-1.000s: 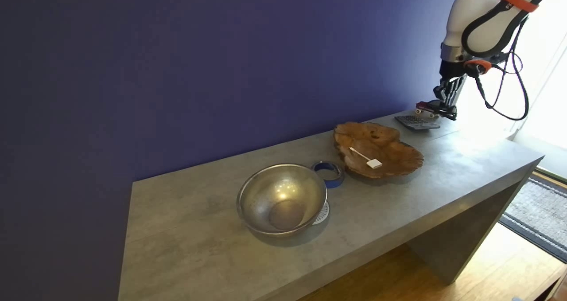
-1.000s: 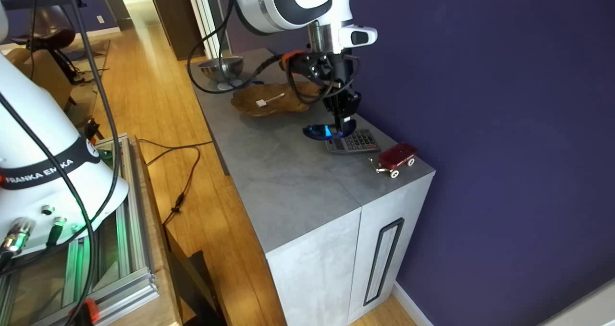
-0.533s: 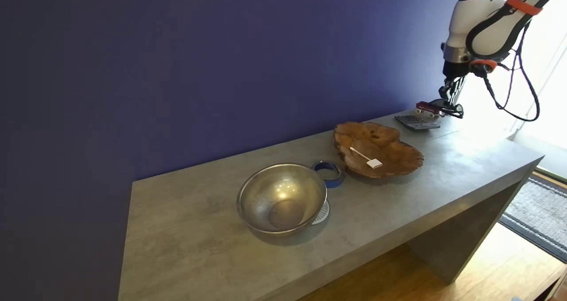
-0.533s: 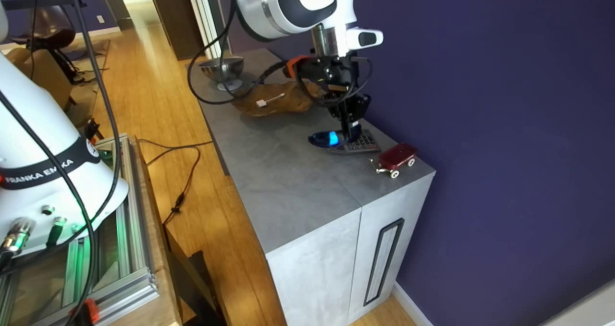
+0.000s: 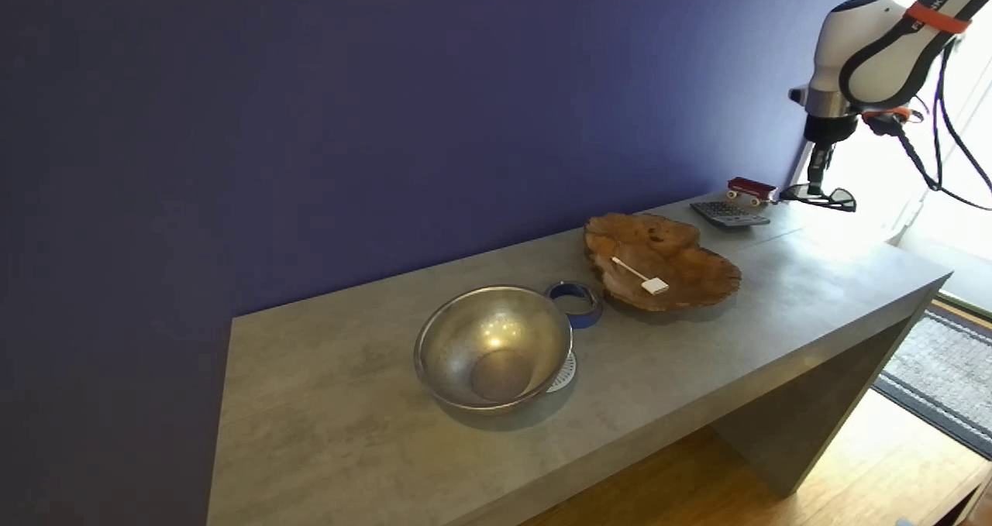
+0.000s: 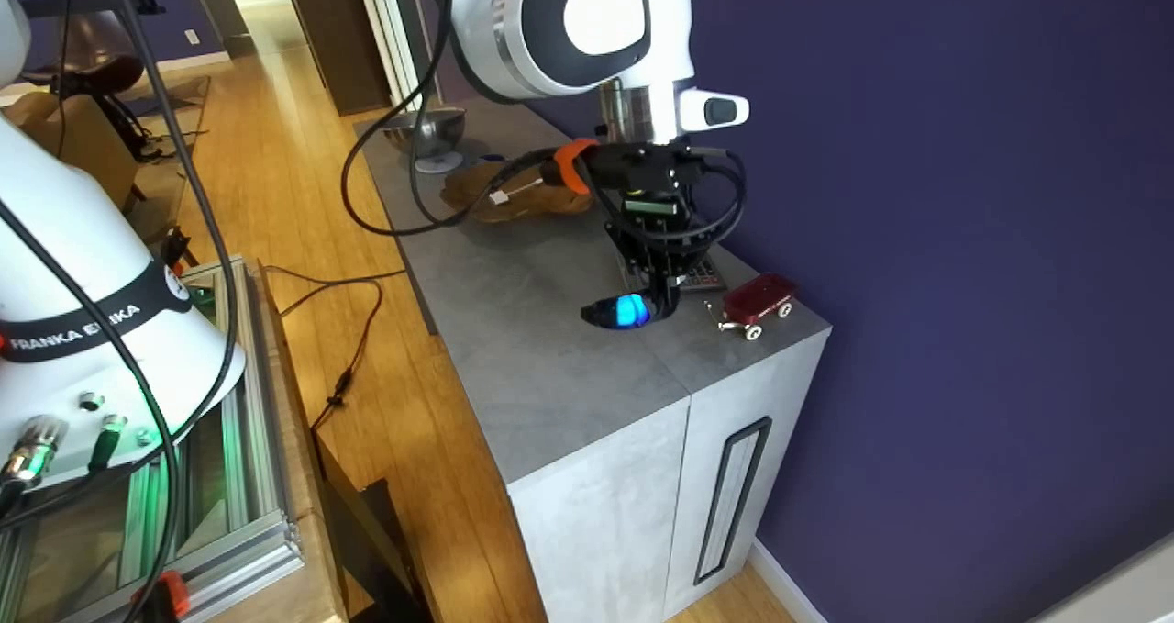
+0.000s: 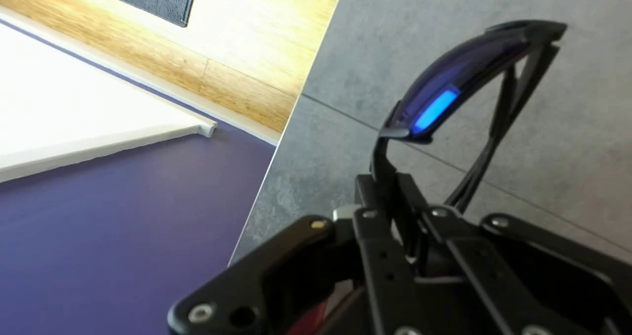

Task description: Remove the glasses from the silver bowl

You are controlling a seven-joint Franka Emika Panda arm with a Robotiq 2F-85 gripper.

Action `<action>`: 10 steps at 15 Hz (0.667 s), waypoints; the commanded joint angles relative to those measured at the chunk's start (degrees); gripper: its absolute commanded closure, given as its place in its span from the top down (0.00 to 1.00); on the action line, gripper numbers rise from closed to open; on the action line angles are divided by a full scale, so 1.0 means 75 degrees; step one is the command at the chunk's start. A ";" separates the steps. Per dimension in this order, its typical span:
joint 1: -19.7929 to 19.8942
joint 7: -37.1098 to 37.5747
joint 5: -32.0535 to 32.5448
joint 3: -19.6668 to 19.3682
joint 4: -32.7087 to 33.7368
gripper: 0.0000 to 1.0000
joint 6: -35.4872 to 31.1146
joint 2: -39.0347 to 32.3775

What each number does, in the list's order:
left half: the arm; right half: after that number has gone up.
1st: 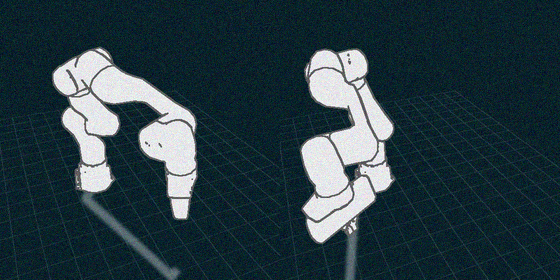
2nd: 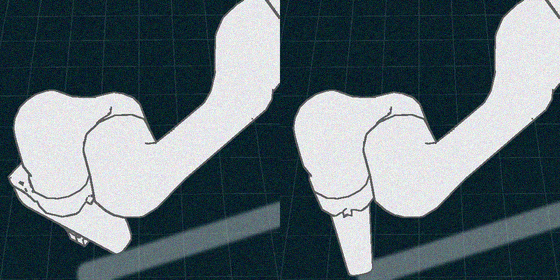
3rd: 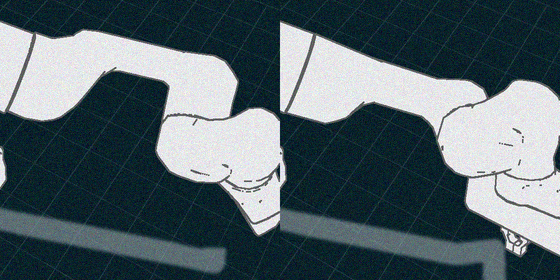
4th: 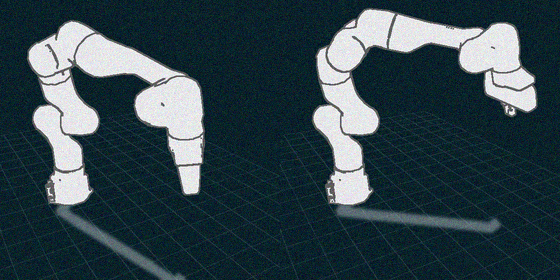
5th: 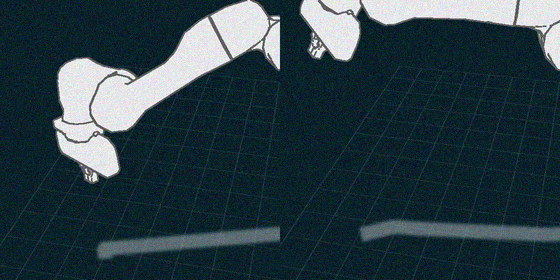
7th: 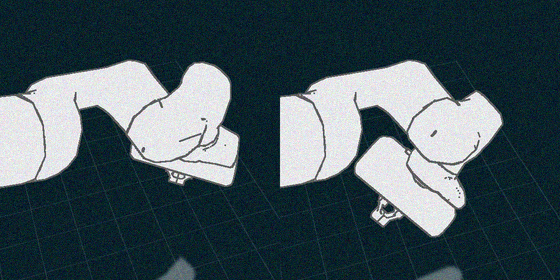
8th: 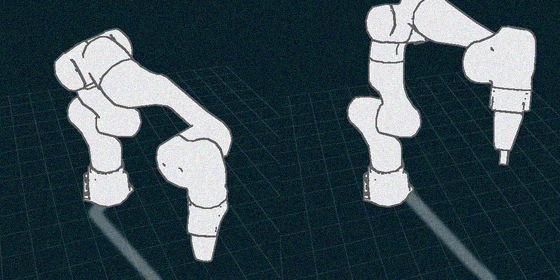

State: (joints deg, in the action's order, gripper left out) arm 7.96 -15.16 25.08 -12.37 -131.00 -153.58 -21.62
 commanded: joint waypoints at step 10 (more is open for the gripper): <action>0.0181 -0.0332 -0.0398 0.0285 -0.0536 0.46 -0.0047 -0.0228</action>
State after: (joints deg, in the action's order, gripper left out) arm 8.65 -17.96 23.80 -11.26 -134.56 -153.58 -23.15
